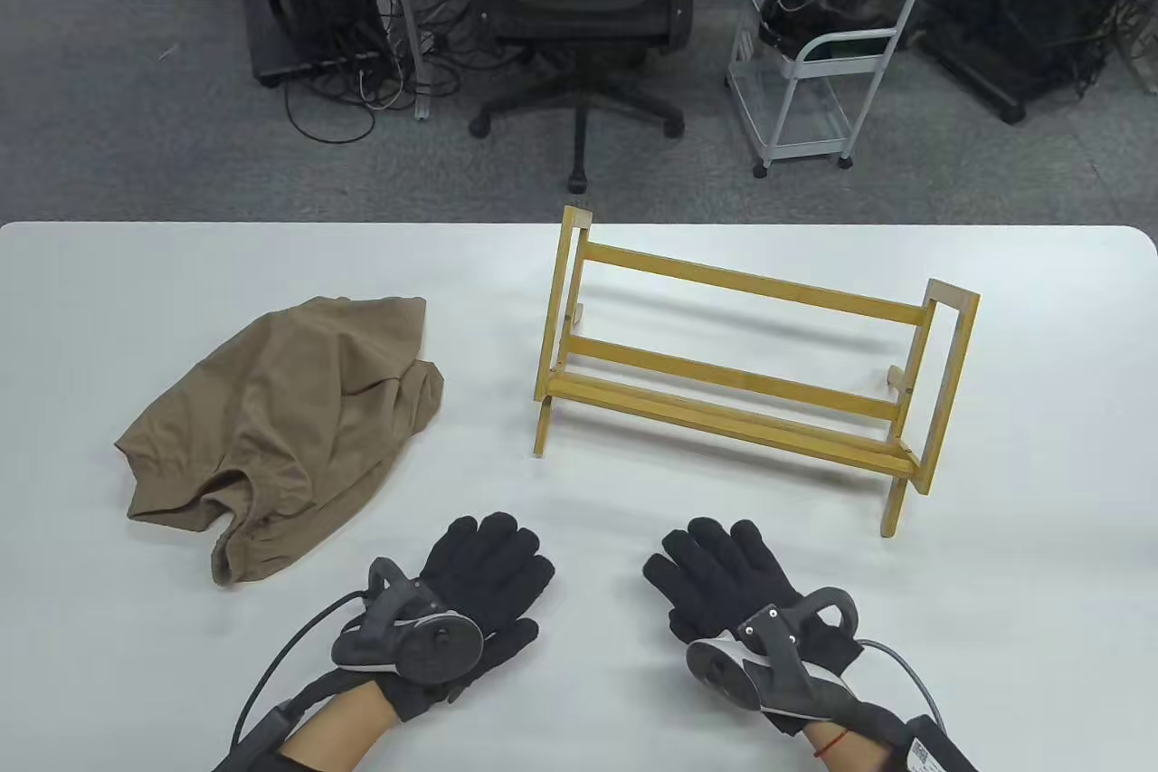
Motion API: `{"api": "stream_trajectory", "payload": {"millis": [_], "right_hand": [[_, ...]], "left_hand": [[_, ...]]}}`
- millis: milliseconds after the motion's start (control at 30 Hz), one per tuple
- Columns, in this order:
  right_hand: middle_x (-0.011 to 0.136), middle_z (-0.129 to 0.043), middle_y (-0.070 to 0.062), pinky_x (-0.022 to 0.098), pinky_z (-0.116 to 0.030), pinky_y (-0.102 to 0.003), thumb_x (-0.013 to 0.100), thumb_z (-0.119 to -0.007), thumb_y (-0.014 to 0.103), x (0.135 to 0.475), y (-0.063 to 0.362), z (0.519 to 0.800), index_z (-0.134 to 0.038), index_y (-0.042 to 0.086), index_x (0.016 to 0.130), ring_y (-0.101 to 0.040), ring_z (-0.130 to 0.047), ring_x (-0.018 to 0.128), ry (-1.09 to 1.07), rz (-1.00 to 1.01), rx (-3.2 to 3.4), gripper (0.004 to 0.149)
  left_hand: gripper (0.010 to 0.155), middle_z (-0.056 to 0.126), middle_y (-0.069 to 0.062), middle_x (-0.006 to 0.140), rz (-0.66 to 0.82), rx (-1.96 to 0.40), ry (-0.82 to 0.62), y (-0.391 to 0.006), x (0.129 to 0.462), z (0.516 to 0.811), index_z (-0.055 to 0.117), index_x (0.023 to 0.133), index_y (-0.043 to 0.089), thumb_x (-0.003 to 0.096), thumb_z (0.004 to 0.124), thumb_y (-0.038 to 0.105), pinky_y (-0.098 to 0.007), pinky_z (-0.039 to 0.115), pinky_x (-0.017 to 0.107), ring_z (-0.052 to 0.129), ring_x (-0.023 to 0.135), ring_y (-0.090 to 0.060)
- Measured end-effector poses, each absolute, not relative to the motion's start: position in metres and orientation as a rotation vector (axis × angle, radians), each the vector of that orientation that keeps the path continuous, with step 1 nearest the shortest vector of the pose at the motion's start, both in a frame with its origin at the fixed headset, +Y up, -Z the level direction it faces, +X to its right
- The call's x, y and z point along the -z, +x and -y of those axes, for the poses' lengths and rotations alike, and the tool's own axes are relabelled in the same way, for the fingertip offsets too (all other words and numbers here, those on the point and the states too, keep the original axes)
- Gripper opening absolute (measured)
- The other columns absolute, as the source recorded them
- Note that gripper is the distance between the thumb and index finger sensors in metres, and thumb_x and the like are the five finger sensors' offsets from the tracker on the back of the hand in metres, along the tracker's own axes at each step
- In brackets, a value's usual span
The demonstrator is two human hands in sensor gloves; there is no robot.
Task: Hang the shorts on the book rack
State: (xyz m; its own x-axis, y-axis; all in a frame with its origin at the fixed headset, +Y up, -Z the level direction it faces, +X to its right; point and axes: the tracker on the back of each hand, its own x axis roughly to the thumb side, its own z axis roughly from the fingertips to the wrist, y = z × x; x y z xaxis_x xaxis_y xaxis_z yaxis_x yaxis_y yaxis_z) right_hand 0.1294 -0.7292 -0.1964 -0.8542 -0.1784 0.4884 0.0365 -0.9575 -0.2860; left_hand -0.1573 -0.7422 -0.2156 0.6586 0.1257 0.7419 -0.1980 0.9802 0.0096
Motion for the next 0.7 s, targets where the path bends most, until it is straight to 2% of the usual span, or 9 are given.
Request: {"api": "stream_trajectory", "payload": {"millis": [467,700], "right_hand": [[0.111,-0.064,0.009,0.08,-0.055,-0.049,0.043,-0.066,0.055,0.198,0.131,0.73,-0.059,0.043,0.098,-0.023,-0.064,0.107,-0.792,-0.413,2.898,0.057],[0.111,-0.065,0.009,0.08,-0.055,-0.049,0.043,-0.066,0.055,0.198,0.131,0.729,-0.06,0.043,0.097,-0.023,-0.064,0.107,-0.794,-0.406,2.898,0.057]], "left_hand": [[0.063,0.062,-0.007,0.111,0.802,-0.204,0.096,-0.168,0.222,0.739,0.067,0.102,0.023,0.0467,0.066,0.053,-0.065,0.04,0.07,0.05,0.106,-0.04],[0.063,0.063,-0.007,0.111,0.728,-0.219,0.105,-0.188,0.234,0.738,0.067,0.102,0.024,0.0465,0.067,0.053,-0.065,0.04,0.07,0.051,0.106,-0.04]]}}
